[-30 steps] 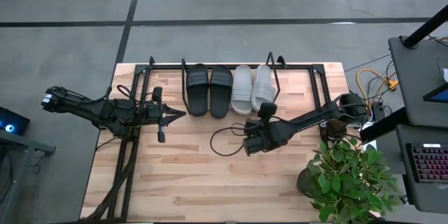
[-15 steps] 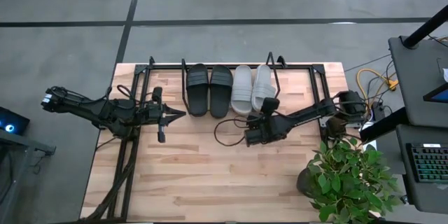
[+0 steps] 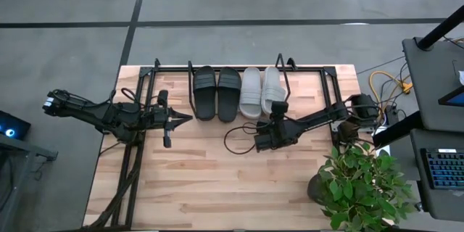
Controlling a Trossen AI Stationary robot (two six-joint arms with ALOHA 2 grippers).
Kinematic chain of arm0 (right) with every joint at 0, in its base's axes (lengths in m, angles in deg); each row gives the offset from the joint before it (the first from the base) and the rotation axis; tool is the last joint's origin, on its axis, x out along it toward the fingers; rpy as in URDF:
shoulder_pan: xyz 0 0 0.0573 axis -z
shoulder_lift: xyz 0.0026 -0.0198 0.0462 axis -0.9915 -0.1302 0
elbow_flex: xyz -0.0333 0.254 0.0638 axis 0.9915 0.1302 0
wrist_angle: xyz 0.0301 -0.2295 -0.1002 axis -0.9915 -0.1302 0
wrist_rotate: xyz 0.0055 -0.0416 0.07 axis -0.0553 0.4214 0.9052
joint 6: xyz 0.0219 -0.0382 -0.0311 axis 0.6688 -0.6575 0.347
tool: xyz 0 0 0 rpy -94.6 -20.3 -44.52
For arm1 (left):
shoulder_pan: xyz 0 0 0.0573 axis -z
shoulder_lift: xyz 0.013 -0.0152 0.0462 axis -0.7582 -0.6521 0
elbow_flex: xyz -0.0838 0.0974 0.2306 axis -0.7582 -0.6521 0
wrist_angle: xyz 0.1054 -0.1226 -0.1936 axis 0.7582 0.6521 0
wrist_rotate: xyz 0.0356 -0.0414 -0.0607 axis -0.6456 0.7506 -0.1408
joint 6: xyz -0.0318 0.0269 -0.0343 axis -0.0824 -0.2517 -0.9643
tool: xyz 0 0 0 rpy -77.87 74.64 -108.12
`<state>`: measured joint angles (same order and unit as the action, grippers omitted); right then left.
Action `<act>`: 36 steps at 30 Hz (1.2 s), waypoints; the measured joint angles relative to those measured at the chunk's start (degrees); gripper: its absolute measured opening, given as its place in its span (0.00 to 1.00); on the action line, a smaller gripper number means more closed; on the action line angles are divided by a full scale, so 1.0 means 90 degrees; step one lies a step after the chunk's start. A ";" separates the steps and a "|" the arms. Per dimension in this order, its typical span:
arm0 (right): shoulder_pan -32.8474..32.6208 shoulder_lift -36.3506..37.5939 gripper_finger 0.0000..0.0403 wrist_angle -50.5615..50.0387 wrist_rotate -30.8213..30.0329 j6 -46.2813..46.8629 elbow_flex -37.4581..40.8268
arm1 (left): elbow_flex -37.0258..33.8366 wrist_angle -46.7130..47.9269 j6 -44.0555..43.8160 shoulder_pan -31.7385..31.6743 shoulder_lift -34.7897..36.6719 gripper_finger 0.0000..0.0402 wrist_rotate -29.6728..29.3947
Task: Pick and place slides into the shelf
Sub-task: Adjust the gray slides from the shelf
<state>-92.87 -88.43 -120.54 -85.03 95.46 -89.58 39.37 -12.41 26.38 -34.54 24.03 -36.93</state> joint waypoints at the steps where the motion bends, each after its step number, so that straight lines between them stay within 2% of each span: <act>1: 0.0000 0.0000 0.05 -0.0056 -0.0002 -0.0002 -0.0026 | 0.0000 0.0000 0.0000 0.0001 0.0001 0.00 0.0000; 14: -0.0199 0.0005 0.04 -0.1034 -0.0114 0.0126 -0.0096 | 0.0000 0.0004 0.0000 0.0000 0.0002 0.00 0.0000; 23: -0.0308 0.0015 0.04 -0.2042 -0.0308 0.0364 -0.0585 | 0.0000 0.0002 0.0000 0.0000 0.0002 0.00 0.0002; 36: -0.0308 -0.0284 0.04 -0.1940 0.0196 -0.0028 -0.0316 | 0.0000 0.0004 0.0000 0.0000 0.0001 0.00 0.0018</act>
<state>-95.65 -90.99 -138.00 -83.27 95.20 -92.42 39.37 -12.38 26.38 -34.54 24.04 -36.77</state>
